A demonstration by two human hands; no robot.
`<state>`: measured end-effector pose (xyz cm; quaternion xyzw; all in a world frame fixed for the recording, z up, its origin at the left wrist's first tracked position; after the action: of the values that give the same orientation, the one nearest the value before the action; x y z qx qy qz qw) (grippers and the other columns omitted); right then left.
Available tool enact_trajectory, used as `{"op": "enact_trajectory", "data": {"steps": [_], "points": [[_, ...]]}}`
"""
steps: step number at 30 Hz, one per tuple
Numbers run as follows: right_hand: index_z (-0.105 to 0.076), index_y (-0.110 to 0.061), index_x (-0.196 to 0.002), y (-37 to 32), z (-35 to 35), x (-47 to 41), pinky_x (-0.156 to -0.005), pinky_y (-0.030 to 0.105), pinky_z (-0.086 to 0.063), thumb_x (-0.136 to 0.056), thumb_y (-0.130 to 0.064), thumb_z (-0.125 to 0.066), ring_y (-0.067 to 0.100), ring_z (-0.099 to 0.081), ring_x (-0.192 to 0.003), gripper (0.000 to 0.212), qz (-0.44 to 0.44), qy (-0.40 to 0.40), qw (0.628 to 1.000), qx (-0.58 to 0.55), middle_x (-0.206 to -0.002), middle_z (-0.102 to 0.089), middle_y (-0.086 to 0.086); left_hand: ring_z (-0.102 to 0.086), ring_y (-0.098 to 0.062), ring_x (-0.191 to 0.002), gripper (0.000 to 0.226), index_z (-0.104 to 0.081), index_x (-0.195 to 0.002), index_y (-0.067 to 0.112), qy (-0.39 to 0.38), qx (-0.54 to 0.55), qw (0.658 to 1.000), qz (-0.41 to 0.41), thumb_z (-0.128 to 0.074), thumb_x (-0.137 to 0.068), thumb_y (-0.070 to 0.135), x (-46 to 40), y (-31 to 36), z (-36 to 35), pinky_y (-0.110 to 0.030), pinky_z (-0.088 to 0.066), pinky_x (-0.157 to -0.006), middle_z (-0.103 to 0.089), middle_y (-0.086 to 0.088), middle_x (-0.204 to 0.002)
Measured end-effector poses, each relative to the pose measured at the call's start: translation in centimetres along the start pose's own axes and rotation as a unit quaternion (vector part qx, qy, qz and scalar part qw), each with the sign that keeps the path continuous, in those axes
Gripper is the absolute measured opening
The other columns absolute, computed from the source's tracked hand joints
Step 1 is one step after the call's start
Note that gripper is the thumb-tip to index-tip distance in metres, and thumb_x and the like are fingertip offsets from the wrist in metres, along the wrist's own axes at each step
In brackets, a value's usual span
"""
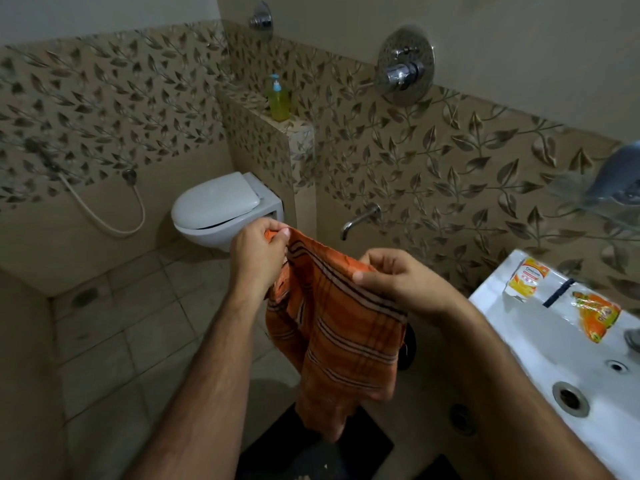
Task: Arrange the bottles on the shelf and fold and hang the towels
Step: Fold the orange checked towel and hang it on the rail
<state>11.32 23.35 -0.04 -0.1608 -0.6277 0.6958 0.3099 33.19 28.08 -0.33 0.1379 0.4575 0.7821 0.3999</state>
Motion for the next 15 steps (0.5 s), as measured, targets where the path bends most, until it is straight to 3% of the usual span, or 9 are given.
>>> {"op": "enact_trajectory", "data": {"steps": [2, 5, 7, 9, 12, 15], "points": [[-0.065, -0.006, -0.086, -0.2, 0.2, -0.5, -0.066, 0.034, -0.053, -0.094, -0.015, -0.063, 0.023, -0.064, -0.071, 0.012, 0.020, 0.096, 0.995, -0.014, -0.079, -0.067, 0.012, -0.061, 0.003, -0.066, 0.008, -0.068, -0.087, 0.025, -0.043, 0.021, 0.998, 0.028, -0.064, -0.090, 0.019, 0.4, -0.8, -0.6, -0.019, -0.048, -0.062, -0.068, 0.009, -0.078], [-0.069, -0.008, -0.082, -0.5, 0.2, -1.2, -0.073, 0.043, -0.057, -0.093, -0.018, -0.065, 0.029, -0.070, -0.073, 0.016, 0.026, 0.161, 0.985, 0.052, -0.080, -0.072, 0.015, -0.065, -0.012, -0.091, 0.023, -0.068, -0.111, 0.025, -0.099, 0.058, 0.993, 0.033, -0.065, -0.089, 0.019, 1.6, -1.3, -1.4, -0.029, -0.054, -0.083, -0.069, 0.001, -0.098], [-0.070, -0.011, -0.082, -0.7, 0.0, -1.5, -0.071, 0.041, -0.057, -0.093, -0.020, -0.065, 0.022, -0.070, -0.074, 0.015, 0.024, 0.160, 0.978, 0.129, -0.080, -0.073, 0.012, -0.065, -0.013, -0.083, 0.036, -0.062, -0.125, 0.026, -0.160, 0.123, 0.979, 0.018, -0.064, -0.091, 0.015, 2.9, -0.9, -2.0, -0.021, -0.052, -0.074, -0.067, -0.003, -0.090], [-0.070, -0.014, -0.080, -0.9, -0.3, -1.5, -0.062, 0.032, -0.051, -0.092, -0.020, -0.066, 0.007, -0.063, -0.064, 0.014, 0.027, 0.141, 0.975, 0.172, -0.071, -0.070, 0.005, -0.062, -0.003, -0.071, 0.043, -0.058, -0.131, 0.028, -0.233, 0.178, 0.956, -0.010, -0.062, -0.092, 0.010, 4.0, -0.2, -2.6, -0.015, -0.048, -0.069, -0.064, -0.001, -0.081], [-0.068, -0.016, -0.077, -0.9, -0.8, -1.6, -0.056, 0.022, -0.043, -0.091, -0.021, -0.066, -0.001, -0.054, -0.056, 0.015, 0.023, 0.124, 0.968, 0.217, -0.064, -0.062, -0.006, -0.065, 0.001, -0.079, 0.035, -0.066, -0.119, 0.028, -0.276, 0.204, 0.939, -0.027, -0.062, -0.092, 0.006, 4.7, 0.3, -3.5, -0.015, -0.049, -0.076, -0.069, 0.008, -0.092], [-0.068, -0.014, -0.080, -0.7, -0.9, -1.5, -0.061, 0.030, -0.049, -0.089, -0.023, -0.069, 0.007, -0.062, -0.063, 0.012, 0.017, 0.131, 0.971, 0.201, -0.072, -0.070, 0.001, -0.064, 0.003, -0.076, 0.022, -0.072, -0.089, 0.022, -0.238, 0.196, 0.951, -0.016, -0.063, -0.089, 0.002, 4.3, 0.1, -3.7, -0.017, -0.049, -0.073, -0.071, 0.006, -0.086]]}}
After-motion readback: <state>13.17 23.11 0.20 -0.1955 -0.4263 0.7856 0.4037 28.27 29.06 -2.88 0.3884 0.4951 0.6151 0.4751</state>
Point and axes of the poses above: each hand's wrist, its own x-axis away from the middle knuckle, its own z-axis out of the back of the hand, y = z × x, the point moved 2 cm from there along -x, towards the middle knuckle
